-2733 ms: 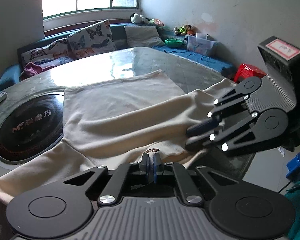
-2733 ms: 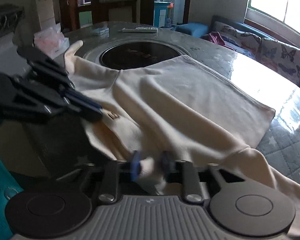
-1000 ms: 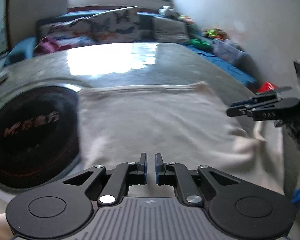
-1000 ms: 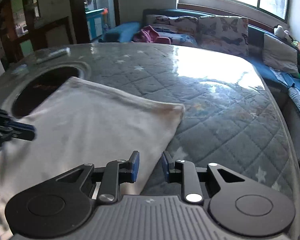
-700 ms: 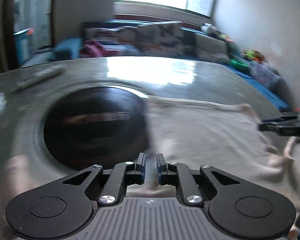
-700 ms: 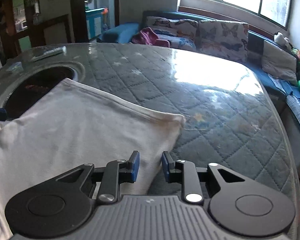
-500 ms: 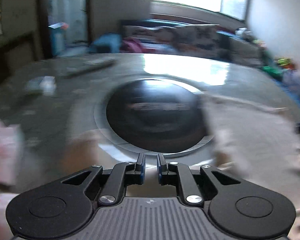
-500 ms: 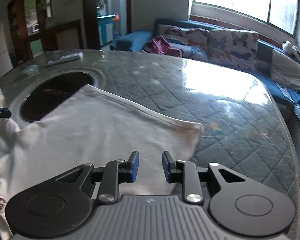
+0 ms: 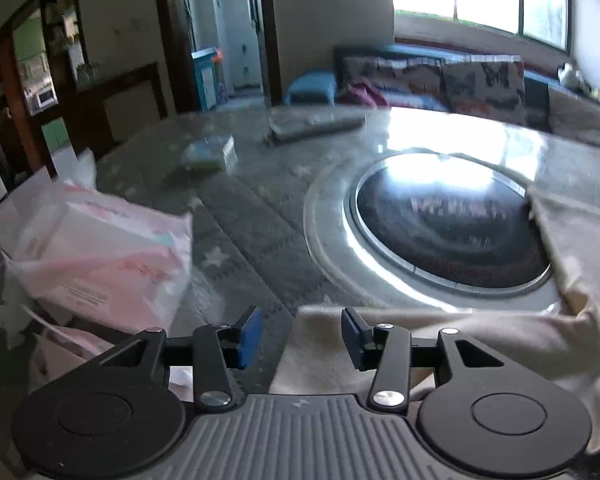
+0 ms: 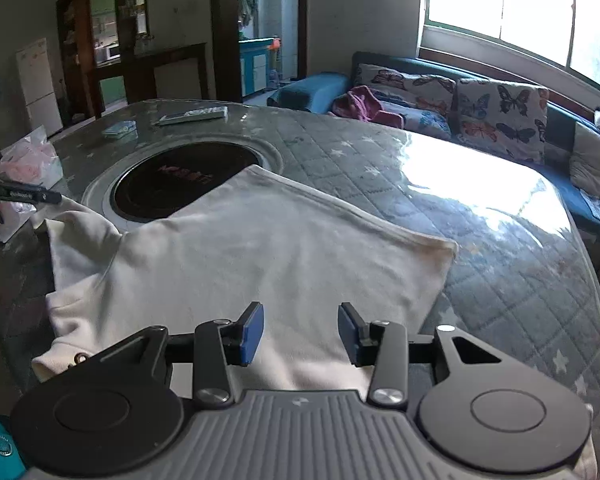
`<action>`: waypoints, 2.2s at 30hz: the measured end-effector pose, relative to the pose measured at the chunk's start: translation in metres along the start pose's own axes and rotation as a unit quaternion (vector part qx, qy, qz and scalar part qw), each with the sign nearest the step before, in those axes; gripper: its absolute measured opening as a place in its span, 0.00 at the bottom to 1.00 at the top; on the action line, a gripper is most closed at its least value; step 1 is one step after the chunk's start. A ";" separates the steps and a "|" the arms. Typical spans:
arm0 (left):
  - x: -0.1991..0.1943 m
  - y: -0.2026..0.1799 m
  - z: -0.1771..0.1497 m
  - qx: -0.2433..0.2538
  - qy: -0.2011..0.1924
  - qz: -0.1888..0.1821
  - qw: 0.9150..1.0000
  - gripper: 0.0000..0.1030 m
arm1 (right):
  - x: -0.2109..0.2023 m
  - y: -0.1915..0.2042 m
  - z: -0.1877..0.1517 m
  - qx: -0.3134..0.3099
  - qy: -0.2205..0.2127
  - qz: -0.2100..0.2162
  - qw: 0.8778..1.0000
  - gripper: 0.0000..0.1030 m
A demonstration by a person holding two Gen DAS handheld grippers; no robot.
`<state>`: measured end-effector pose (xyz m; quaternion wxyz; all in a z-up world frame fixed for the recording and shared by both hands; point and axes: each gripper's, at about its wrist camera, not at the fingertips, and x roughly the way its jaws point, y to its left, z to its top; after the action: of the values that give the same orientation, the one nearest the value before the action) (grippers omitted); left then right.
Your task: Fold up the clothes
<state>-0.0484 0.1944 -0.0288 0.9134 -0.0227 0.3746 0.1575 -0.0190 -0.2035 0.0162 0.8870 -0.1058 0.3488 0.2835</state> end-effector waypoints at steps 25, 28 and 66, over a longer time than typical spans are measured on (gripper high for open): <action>0.023 -0.023 0.029 0.071 -0.050 0.025 0.996 0.33 | -0.056 -0.090 -0.091 0.170 0.008 -0.168 0.971 0.40; 0.006 -0.031 0.033 0.063 -0.066 0.006 0.996 0.34 | -0.060 -0.107 -0.101 0.200 0.007 -0.198 0.960 0.40; -0.089 -0.297 -0.058 0.276 -0.018 -0.423 0.863 0.37 | -0.130 -0.126 -0.092 0.260 -0.129 -0.212 0.933 0.04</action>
<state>-0.0564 -0.1212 -0.0313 0.8679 0.0770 0.3408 -0.3532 -0.0753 -0.3981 0.0356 0.9604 0.0944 0.2623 -0.0003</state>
